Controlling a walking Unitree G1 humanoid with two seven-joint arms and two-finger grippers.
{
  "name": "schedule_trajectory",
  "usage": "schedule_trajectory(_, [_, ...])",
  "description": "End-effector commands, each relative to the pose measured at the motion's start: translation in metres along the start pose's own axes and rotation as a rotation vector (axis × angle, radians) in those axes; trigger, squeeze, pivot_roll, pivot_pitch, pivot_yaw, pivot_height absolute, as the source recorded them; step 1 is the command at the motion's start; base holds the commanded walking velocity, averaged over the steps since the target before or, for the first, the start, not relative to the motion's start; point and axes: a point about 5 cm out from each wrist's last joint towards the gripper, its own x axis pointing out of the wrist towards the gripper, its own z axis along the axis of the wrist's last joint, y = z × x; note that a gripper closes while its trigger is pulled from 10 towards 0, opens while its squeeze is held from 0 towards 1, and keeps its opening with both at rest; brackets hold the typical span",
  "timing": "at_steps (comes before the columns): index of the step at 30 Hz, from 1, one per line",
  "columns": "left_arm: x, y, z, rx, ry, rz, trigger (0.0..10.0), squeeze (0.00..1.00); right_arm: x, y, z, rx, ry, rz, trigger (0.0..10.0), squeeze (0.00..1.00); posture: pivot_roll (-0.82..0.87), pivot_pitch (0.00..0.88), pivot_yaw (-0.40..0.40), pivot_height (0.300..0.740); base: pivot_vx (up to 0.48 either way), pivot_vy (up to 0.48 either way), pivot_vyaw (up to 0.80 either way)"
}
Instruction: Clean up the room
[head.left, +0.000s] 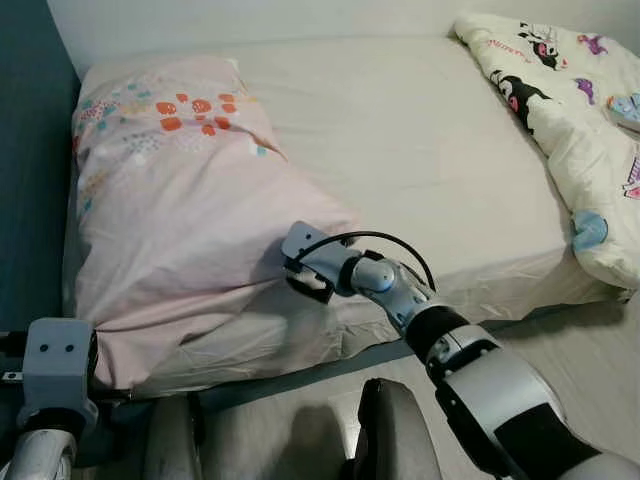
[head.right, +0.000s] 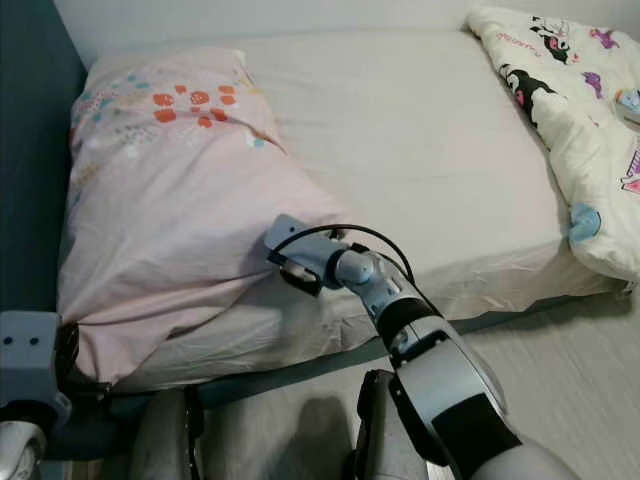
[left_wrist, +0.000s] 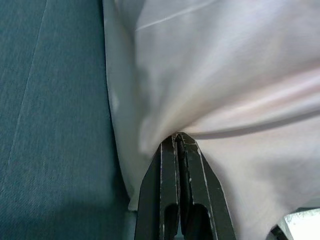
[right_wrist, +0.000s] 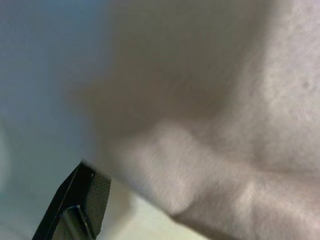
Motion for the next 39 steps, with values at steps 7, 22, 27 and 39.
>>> schedule_trajectory(7, [-0.007,0.005,-0.003,0.046,0.034,-0.008,10.0,0.00,-0.016,-0.057,-0.002,-0.041,0.110,-0.406,10.0,0.00,0.27,0.360,-0.156,0.536,0.000,0.000,0.00])
schedule_trajectory(22, [0.004,-0.004,0.003,-0.054,-0.010,-0.151,10.0,0.00,-0.001,-0.018,0.003,0.257,-0.006,-0.158,10.0,0.00,0.18,0.319,-0.159,0.536,0.000,0.000,0.00])
schedule_trajectory(27, [0.014,0.001,0.022,-0.203,-0.106,-0.336,10.0,0.00,0.001,0.016,0.002,0.419,-0.167,0.028,10.0,0.00,0.16,0.282,-0.141,0.536,0.000,0.000,0.00])
schedule_trajectory(39, [0.018,-0.007,0.033,-0.114,-0.071,-0.725,10.0,0.00,-0.021,0.039,-0.025,0.544,-0.348,-0.011,10.0,0.00,0.08,0.229,-0.097,0.536,0.000,0.000,0.00])
